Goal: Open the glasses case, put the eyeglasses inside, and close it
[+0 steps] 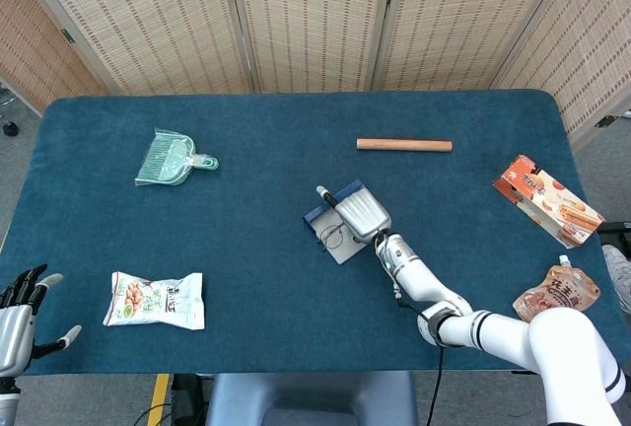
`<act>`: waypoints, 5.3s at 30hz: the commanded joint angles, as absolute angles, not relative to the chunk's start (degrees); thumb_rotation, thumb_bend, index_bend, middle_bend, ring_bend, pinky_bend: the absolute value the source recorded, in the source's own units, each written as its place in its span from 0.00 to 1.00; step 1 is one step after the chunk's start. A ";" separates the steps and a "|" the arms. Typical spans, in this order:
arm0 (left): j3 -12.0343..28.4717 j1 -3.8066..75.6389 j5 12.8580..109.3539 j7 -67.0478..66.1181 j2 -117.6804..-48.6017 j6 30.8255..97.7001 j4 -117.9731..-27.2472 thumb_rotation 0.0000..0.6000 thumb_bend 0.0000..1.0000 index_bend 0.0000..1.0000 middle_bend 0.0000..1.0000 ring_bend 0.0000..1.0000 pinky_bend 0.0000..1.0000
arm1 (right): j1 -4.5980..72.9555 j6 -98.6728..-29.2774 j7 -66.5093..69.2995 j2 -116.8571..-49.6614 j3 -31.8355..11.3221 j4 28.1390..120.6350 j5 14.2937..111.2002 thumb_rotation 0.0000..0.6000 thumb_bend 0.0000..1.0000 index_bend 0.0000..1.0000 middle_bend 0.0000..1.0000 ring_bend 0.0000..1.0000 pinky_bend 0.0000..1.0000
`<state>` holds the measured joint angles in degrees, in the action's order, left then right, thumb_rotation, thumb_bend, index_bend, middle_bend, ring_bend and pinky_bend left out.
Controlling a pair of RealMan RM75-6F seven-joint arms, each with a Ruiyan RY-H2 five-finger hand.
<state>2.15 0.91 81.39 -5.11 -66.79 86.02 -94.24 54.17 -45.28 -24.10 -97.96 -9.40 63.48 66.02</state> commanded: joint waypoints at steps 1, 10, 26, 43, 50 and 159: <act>2.15 0.79 81.21 -5.05 -66.69 86.07 -94.17 1.00 0.20 0.24 0.12 0.11 0.19 | 54.15 -45.21 -23.87 -98.56 -9.55 64.21 65.77 1.00 0.27 0.00 1.00 1.00 1.00; 2.07 0.35 81.15 -4.40 -66.36 86.44 -93.91 1.00 0.20 0.24 0.12 0.11 0.19 | 54.65 -47.22 -24.54 -101.27 -10.54 66.91 66.32 1.00 0.24 0.00 1.00 1.00 1.00; 1.97 -0.30 80.99 -3.61 -66.09 86.83 -93.37 1.00 0.20 0.24 0.12 0.11 0.19 | 57.59 -47.35 -31.21 -109.46 -13.79 60.70 60.37 1.00 0.20 0.00 1.00 1.00 1.00; 1.83 -0.66 80.88 -2.80 -66.18 86.61 -92.69 1.00 0.20 0.24 0.12 0.10 0.19 | 57.12 -48.17 -31.84 -109.35 -14.07 58.38 59.87 1.00 0.19 0.00 1.00 1.00 1.00; 1.89 -0.53 81.00 -2.70 -66.42 86.41 -92.39 1.00 0.20 0.24 0.12 0.11 0.19 | 56.71 -47.95 -32.22 -108.27 -14.16 58.32 59.23 1.00 0.19 0.00 1.00 1.00 1.00; 1.87 -0.88 81.57 -3.06 -66.65 86.49 -93.07 1.00 0.20 0.24 0.12 0.11 0.19 | 43.16 -56.13 -17.01 -102.13 -5.81 66.44 74.51 1.00 0.24 0.30 1.00 1.00 1.00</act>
<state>1.88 -0.87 81.57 -3.06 -66.65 86.49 -93.07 43.12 -56.20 -16.97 -102.05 -5.76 66.53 74.45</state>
